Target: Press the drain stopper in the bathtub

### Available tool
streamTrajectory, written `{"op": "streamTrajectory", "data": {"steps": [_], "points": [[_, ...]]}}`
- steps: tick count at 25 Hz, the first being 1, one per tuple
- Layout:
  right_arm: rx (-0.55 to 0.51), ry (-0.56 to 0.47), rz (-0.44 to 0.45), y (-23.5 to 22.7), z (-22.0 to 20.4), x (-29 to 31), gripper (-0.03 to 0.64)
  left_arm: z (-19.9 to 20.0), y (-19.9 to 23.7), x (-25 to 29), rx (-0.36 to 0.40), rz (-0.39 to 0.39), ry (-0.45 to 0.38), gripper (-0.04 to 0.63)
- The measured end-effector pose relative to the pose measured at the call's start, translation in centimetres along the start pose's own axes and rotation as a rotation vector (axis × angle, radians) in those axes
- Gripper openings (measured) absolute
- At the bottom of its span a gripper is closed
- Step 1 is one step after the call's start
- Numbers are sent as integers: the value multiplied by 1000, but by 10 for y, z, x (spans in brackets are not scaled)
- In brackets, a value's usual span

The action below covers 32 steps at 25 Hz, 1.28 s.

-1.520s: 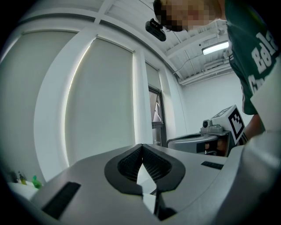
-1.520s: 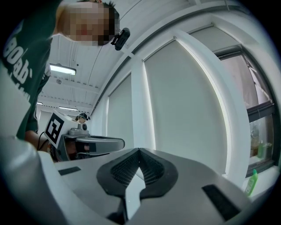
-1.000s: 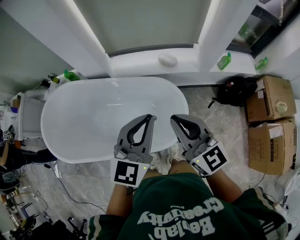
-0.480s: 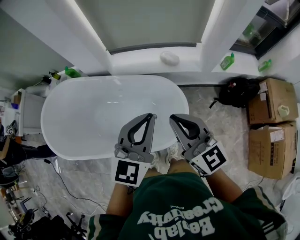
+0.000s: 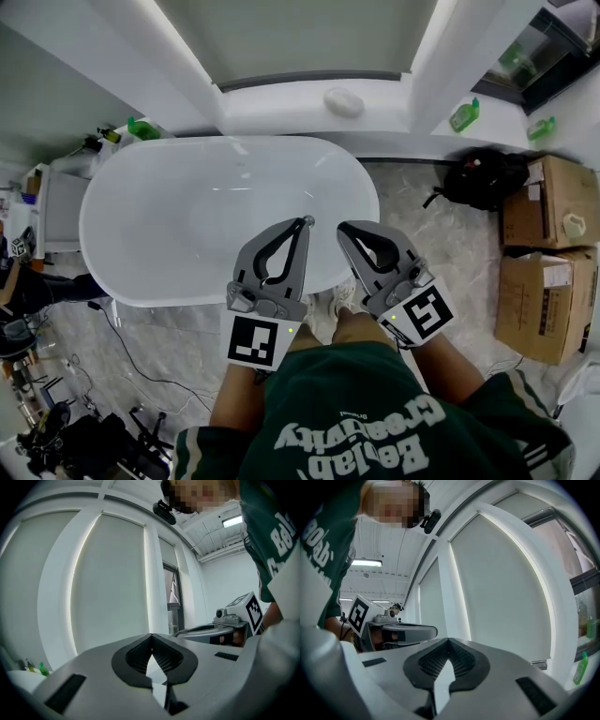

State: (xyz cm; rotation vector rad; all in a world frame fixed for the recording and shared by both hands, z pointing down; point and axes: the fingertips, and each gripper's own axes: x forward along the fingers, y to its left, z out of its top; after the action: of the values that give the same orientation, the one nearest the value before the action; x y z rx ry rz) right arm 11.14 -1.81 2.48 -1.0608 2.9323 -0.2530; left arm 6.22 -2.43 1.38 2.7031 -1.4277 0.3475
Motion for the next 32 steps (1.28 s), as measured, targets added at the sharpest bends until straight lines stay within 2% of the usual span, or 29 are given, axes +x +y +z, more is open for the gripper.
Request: {"op": "streamTrajectory", "data": {"steps": [10, 19, 24, 32], "points": [[11, 47, 32, -10, -39, 15, 15, -31, 19, 4, -4, 54, 40, 9], [-7, 132, 1, -8, -86, 47, 15, -84, 51, 3, -36, 37, 69, 9], [-10, 184, -21, -10, -127, 67, 15, -123, 68, 5, -48, 19, 84, 9], [26, 271, -66, -17, -204, 86, 15, -193, 84, 13, -47, -12, 61, 9]]}}
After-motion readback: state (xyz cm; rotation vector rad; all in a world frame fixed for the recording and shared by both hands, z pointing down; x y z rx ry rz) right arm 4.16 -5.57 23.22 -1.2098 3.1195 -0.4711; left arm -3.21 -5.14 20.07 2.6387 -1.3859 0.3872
